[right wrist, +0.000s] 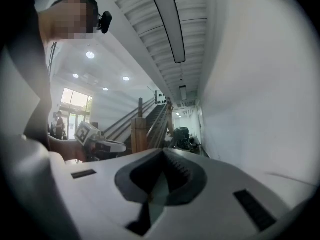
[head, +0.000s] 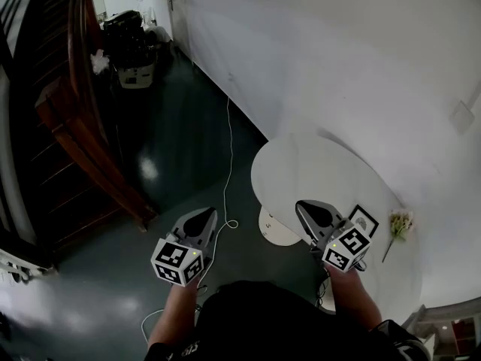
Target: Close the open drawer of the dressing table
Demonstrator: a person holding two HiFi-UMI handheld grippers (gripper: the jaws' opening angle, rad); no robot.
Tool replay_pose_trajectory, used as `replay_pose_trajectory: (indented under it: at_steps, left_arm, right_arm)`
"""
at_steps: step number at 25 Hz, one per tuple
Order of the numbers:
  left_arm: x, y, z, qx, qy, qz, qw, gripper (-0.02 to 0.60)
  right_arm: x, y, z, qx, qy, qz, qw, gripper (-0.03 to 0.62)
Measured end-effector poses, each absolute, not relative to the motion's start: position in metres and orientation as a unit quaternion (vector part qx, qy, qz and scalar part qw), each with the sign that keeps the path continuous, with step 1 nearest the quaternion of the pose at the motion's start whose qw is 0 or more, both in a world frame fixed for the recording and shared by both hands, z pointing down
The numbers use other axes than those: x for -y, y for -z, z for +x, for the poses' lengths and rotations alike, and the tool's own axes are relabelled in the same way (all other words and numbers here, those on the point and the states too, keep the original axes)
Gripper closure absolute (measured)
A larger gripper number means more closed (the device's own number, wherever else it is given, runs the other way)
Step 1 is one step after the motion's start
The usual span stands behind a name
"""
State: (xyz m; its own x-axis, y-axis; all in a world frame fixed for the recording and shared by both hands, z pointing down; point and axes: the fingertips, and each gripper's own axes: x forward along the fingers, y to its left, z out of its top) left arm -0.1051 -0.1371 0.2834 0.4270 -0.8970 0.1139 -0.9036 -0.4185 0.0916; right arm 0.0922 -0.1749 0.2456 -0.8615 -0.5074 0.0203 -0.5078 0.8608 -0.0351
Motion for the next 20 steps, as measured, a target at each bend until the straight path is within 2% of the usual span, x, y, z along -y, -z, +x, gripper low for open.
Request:
replay_pose_trajectory:
  at_steps: [9,20]
  left_arm:
    - [0.161,-0.283,-0.075,0.513,-0.043,0.855,0.067,0.574]
    - [0.175,-0.272,-0.084,0.510,-0.048,0.857,0.051,0.574]
  right_arm:
    - [0.167,-0.260,0.123,0.961,-0.025,0.274,0.005,0.591]
    - [0.181,-0.269,0.136,0.944,-0.030,0.329,0.000,0.591]
